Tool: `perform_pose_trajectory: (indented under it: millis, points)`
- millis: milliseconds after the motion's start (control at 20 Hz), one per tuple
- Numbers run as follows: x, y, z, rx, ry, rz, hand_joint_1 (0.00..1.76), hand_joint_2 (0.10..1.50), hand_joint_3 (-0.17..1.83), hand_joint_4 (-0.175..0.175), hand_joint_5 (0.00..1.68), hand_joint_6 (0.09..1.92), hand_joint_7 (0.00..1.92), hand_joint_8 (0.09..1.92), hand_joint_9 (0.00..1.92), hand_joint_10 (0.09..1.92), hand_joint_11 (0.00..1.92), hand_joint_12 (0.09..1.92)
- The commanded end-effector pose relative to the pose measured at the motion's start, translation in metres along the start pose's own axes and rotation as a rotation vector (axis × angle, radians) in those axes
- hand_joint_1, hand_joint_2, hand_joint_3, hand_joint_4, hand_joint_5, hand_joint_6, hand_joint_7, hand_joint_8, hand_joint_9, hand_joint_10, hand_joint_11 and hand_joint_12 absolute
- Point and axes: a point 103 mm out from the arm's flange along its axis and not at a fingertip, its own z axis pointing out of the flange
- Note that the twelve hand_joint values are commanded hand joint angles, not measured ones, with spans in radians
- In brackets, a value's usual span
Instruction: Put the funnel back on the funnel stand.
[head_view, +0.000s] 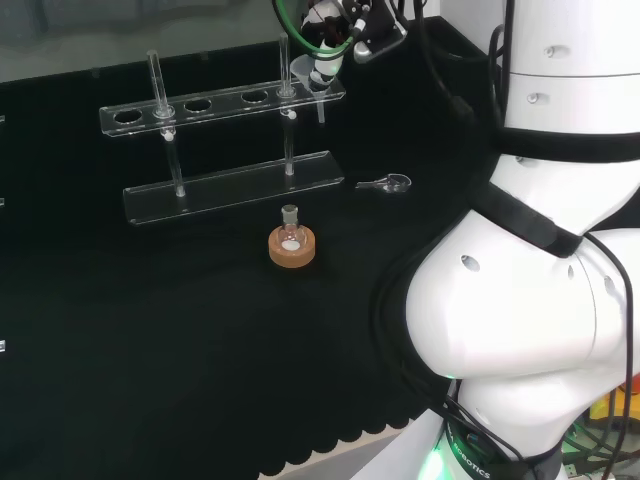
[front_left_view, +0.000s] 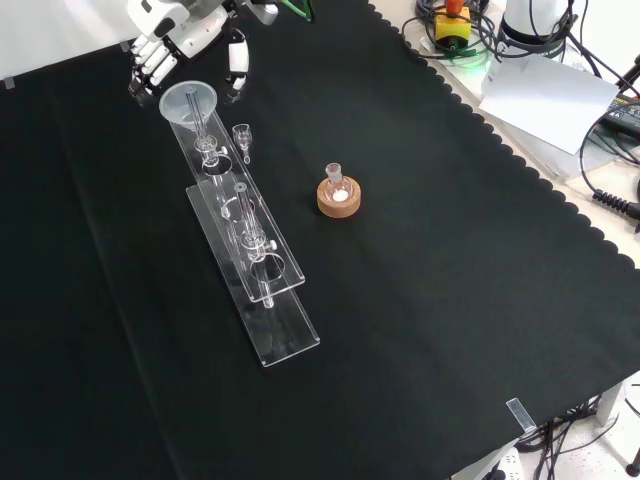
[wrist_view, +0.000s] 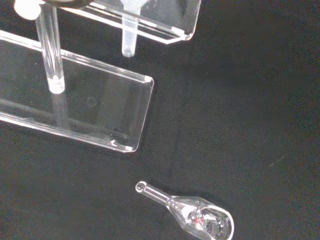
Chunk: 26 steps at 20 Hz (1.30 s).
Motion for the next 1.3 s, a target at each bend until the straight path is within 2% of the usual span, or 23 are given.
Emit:
perform_pose_trajectory:
  millis: [50, 300, 500, 900, 1300]
  points:
    - [0.0, -0.023, -0.008, -0.023, 0.005, 0.003, 0.69, 0.67, 0.5, -0.033, 0.03, 0.09, 0.0, 0.09, 0.0, 0.72, 0.0, 1.47]
    - [-0.004, -0.058, -0.02, -0.102, 0.015, 0.022, 0.68, 0.67, 0.5, -0.035, 0.04, 0.09, 0.02, 0.09, 0.0, 0.73, 0.0, 1.47]
    - [-0.005, -0.093, -0.026, -0.143, 0.023, 0.047, 0.67, 0.68, 0.49, -0.039, 0.07, 0.09, 0.06, 0.11, 0.04, 0.75, 0.03, 1.49]
    - [-0.003, -0.164, -0.015, -0.238, 0.049, 0.093, 0.67, 0.7, 0.47, -0.041, 0.17, 0.09, 0.03, 0.58, 0.22, 0.72, 0.13, 1.47]
    - [0.015, -0.214, 0.006, -0.269, 0.063, 0.109, 0.68, 0.72, 0.48, -0.043, 0.23, 0.09, 0.09, 0.65, 0.3, 0.72, 0.18, 1.46]
